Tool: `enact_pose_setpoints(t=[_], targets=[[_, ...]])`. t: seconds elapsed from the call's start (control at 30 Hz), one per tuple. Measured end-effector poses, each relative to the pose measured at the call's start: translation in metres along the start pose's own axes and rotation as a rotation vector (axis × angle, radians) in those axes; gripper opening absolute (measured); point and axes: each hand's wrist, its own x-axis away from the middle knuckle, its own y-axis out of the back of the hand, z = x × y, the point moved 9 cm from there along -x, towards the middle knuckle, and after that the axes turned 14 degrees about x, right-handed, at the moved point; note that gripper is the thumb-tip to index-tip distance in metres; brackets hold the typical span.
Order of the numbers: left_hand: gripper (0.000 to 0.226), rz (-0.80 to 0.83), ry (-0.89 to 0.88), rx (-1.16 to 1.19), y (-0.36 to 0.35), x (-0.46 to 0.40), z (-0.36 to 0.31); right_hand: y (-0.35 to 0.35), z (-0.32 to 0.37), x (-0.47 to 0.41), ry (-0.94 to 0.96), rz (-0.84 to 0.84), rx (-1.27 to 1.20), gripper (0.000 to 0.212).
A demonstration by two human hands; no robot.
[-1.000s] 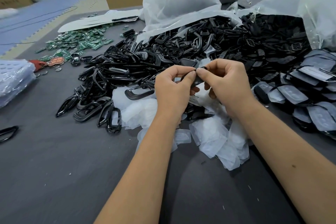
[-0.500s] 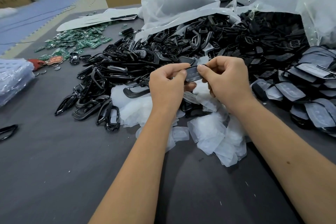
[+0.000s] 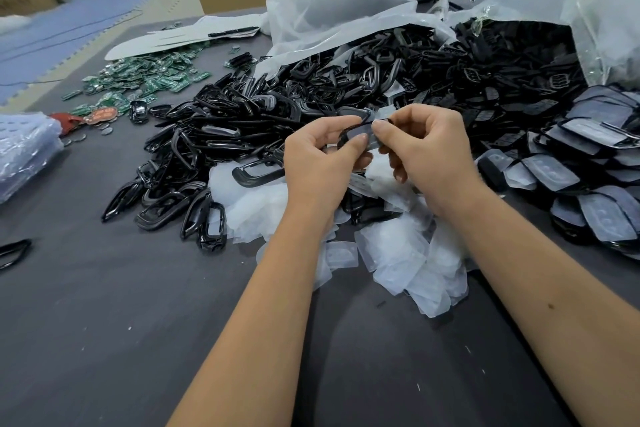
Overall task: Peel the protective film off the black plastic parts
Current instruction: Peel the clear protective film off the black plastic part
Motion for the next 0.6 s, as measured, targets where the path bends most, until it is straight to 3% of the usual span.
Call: enact_pose_setpoints(t=[0.27,0.6], targets=[[0.016,-0.006,0.025,0.043,-0.001,0.0016,0.0015,-0.0072,0.0,0.0017,-0.014,0.062,-0.03,0.009],[0.013,-0.033,0.034,0.035,0.0003,0.0024,0.0019,-0.0081,0.0016,0.001,-0.005,0.069,-0.041,0.014]])
